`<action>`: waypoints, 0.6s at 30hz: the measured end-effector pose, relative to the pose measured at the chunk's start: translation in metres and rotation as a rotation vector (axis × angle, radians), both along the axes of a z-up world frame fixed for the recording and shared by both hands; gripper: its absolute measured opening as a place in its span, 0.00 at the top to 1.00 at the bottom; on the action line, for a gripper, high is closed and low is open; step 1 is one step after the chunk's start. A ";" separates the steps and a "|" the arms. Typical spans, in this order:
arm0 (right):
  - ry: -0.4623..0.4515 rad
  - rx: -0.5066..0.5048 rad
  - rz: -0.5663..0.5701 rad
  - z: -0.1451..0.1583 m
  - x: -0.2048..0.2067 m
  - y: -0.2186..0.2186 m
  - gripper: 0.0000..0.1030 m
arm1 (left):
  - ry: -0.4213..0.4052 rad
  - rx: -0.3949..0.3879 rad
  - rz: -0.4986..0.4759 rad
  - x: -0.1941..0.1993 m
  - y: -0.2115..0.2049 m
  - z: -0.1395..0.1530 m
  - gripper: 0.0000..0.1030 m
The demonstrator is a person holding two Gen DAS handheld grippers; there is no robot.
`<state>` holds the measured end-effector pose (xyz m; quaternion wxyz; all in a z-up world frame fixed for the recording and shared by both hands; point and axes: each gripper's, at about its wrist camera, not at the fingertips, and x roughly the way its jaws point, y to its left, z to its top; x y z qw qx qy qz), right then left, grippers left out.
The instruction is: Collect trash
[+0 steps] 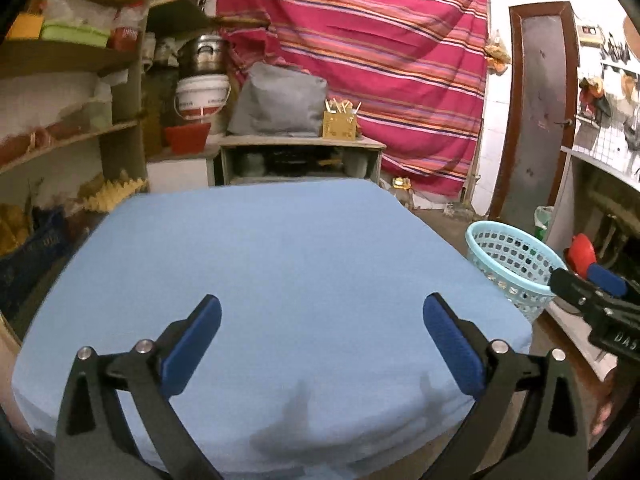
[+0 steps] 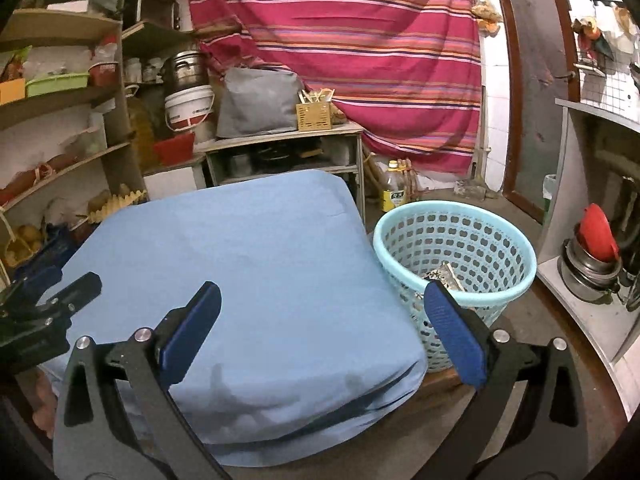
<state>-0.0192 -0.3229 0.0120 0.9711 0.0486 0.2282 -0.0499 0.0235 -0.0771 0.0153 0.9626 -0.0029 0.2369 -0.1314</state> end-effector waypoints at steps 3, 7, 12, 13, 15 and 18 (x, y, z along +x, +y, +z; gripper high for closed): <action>0.007 0.020 0.005 -0.004 -0.002 0.006 0.04 | 0.013 0.003 0.007 -0.004 0.002 -0.004 0.04; 0.002 0.009 0.001 -0.007 -0.005 0.013 0.04 | 0.006 0.021 0.015 -0.009 -0.001 -0.006 0.04; 0.013 -0.022 -0.009 -0.013 -0.006 0.022 0.04 | 0.006 0.051 0.032 -0.012 -0.004 -0.013 0.04; 0.012 -0.037 -0.009 -0.014 -0.006 0.024 0.04 | 0.005 0.056 0.037 -0.012 -0.004 -0.014 0.04; 0.003 -0.068 -0.016 -0.013 -0.007 0.027 0.04 | 0.003 0.055 0.037 -0.011 -0.003 -0.015 0.04; -0.031 -0.111 -0.031 -0.008 -0.011 0.033 0.04 | -0.009 0.063 0.054 -0.011 -0.003 -0.016 0.04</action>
